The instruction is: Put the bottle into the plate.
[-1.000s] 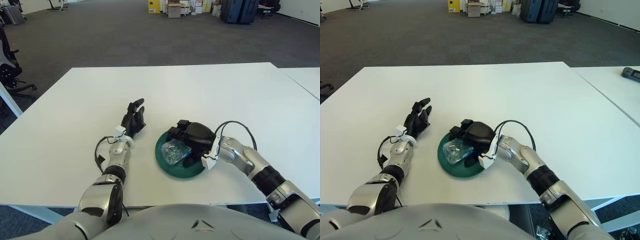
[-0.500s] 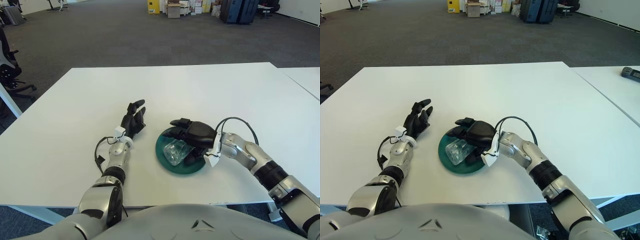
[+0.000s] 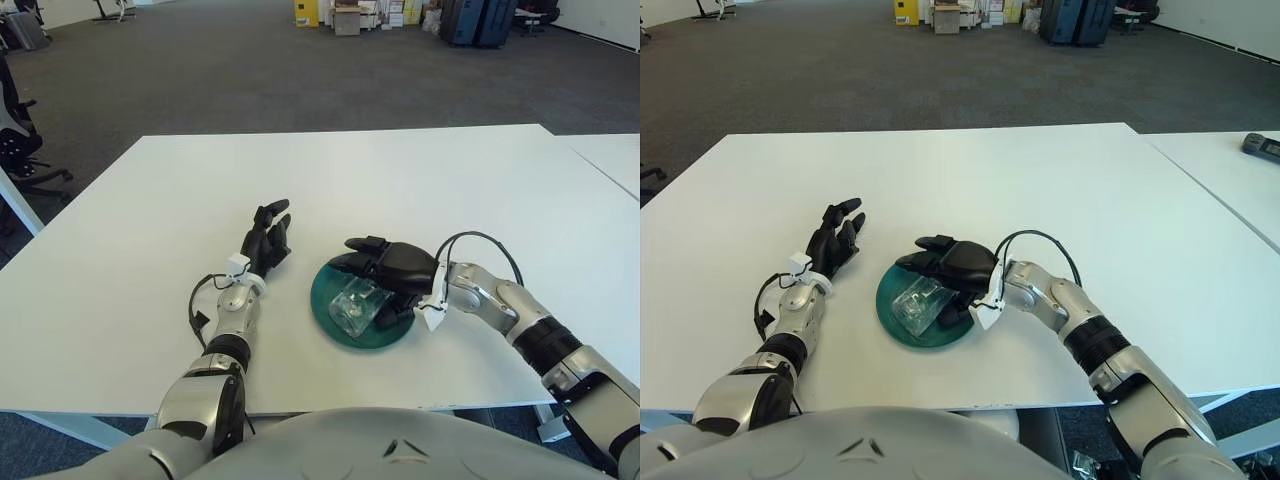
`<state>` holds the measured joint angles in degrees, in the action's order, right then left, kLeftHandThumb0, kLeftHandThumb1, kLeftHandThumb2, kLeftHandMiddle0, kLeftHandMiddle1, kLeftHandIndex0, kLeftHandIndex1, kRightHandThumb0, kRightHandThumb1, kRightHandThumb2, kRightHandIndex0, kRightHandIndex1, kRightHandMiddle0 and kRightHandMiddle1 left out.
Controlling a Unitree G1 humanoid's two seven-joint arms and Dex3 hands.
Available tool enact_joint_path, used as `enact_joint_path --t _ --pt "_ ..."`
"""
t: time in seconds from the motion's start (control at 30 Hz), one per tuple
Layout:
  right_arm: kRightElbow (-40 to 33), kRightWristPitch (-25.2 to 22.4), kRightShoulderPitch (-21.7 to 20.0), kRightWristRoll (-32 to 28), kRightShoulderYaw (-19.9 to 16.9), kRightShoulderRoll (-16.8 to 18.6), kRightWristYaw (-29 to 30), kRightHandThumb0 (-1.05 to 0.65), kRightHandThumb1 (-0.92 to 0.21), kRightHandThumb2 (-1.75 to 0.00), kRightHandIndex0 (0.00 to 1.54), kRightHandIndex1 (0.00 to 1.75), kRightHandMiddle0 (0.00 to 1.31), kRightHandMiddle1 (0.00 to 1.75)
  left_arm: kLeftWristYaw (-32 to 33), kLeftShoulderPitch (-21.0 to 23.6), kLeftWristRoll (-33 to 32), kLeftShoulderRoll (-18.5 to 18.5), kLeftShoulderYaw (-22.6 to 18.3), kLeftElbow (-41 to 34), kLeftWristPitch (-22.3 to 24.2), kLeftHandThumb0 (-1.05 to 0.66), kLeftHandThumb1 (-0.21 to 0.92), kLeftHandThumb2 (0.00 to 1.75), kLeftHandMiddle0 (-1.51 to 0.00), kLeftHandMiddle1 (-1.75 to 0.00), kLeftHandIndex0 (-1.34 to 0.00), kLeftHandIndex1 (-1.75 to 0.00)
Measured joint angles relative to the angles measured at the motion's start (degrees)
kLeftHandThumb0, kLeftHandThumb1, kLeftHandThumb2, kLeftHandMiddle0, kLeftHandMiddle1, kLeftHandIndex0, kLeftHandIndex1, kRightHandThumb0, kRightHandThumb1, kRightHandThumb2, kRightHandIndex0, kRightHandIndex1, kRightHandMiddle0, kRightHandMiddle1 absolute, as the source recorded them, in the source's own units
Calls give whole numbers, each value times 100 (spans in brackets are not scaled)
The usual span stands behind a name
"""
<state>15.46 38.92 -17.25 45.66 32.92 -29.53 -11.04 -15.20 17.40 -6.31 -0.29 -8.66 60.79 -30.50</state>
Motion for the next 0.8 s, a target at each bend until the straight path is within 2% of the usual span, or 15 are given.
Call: enact_joint_path --t 0.43,0.5,0.6,0.8 --pt "94 -20 -6 -11 -59 1 117 -105 -92 -70 0 0 0 47 -193 -18 -1 16 0 2 -72 -81 92 80 -44 -7 -12 -109" --pt "86 -43 21 -40 -132 10 136 -105 -92 -74 0 0 0 50 -192 -16 0 15 0 2 -73 -80 92 79 -46 -7 -13 -110" --pt "66 -174 161 -251 -474 75 369 -105 -92 -76 0 0 0 54 -188 -8 5 9 -1 4 -69 -80 92 77 -47 -8 -14 -111" --pt "27 -376 256 -1246 -1590 406 1256 -105 -92 -74 0 0 0 48 -184 -1 -23 1 -44 32 -60 -78 92 77 -50 -10 -14 -112"
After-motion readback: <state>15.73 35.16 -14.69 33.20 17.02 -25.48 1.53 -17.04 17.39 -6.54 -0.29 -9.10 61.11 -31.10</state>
